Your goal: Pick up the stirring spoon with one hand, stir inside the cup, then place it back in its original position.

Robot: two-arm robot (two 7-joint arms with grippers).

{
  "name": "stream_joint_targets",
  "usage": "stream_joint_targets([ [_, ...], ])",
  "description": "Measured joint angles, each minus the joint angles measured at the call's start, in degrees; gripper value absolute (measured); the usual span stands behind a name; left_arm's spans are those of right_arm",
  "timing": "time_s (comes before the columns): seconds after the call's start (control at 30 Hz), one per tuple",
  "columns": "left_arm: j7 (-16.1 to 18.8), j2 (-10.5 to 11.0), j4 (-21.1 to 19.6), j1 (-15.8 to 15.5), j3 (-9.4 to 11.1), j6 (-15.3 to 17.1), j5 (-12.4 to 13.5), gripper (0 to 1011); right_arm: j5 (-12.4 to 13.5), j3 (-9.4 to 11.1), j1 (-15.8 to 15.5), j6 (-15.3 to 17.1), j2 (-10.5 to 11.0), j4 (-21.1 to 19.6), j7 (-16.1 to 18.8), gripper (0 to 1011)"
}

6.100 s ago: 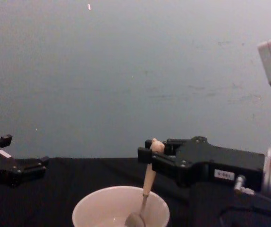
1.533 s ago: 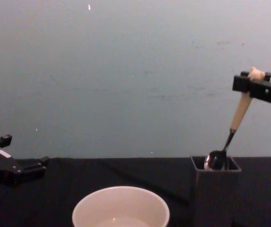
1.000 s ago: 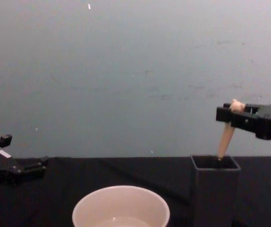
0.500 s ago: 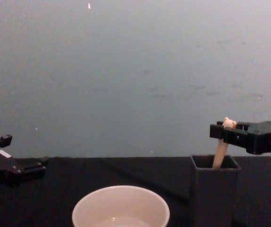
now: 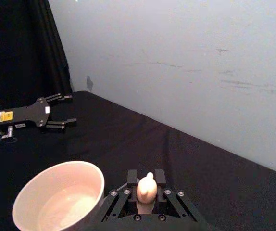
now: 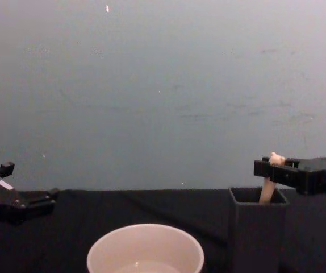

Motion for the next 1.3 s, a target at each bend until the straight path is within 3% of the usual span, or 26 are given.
stream_joint_targets([
  [0.8,0.0,0.0,0.0,0.0,0.0,0.0,0.0,1001,-0.4,-0.4,-0.2,0.3,0.1,0.1,-0.7,211],
  [0.9,0.0,0.0,0.0,0.0,0.0,0.0,0.0,1001,-0.4,-0.4,-0.2,0.3,0.1,0.1,-0.7,249],
  [1.3,0.0,0.0,0.0,0.0,0.0,0.0,0.0,1001,-0.4,-0.4,-0.2,0.2,0.1,0.1,-0.6,641],
])
